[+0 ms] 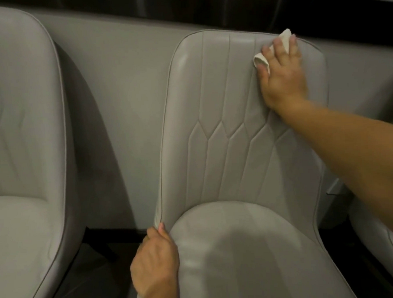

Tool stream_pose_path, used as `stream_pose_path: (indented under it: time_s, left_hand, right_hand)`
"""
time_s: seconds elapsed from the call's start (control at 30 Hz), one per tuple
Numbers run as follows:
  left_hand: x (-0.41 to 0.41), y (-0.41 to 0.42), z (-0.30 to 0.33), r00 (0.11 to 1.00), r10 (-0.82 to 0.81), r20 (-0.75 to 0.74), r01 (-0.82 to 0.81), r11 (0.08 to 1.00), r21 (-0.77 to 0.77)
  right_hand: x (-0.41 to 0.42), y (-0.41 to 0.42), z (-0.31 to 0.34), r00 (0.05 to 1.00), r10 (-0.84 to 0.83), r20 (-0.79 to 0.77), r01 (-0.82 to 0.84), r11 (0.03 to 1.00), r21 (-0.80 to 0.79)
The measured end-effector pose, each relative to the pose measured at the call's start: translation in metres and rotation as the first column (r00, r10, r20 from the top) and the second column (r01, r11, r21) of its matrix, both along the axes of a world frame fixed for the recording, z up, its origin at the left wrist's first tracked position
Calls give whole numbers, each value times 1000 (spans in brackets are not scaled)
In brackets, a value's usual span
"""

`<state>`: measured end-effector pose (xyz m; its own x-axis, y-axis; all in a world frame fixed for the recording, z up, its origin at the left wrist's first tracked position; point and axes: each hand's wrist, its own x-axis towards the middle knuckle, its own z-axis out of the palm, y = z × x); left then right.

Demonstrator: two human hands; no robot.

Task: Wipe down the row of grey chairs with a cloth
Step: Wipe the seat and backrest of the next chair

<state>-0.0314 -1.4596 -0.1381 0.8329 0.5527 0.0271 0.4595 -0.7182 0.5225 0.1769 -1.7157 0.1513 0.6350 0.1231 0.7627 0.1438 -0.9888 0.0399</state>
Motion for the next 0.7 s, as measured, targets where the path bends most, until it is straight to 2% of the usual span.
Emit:
stream_pose_path:
  time_s: [0.07,0.17,0.23,0.3,0.4,0.57,0.7]
  left_hand:
    - [1,1,-1,1000,11,13,-11,1000,-2]
    - [0,0,-2,1000,-2,21,1,1000,30]
    - [-1,0,-3,1000,-2,20,1,1000,31]
    - [0,1,-4,1000,6,16,-6,1000,28]
    - [0,1,-3,1000,19,14,-19,999,40]
    - [-1,1,-3,1000,17,24,-17,1000,19]
    - [-2,1,-2,998,13,61,-15,999,30]
  right_hand:
    - [5,31,-4,997,-14,72,3,988,155]
    - [8,78,-8,990,97,101,-113,979,167]
    - [5,110,-15,970,237,56,-241,968,76]
    - [-1,136,-30,943,333,9,-330,938,-104]
    - [-11,149,-57,917,398,1,-377,868,-324]
    - [-7,128,-56,930,368,-11,-324,805,-497]
    - [1,100,-43,884,465,-46,-400,704,-587]
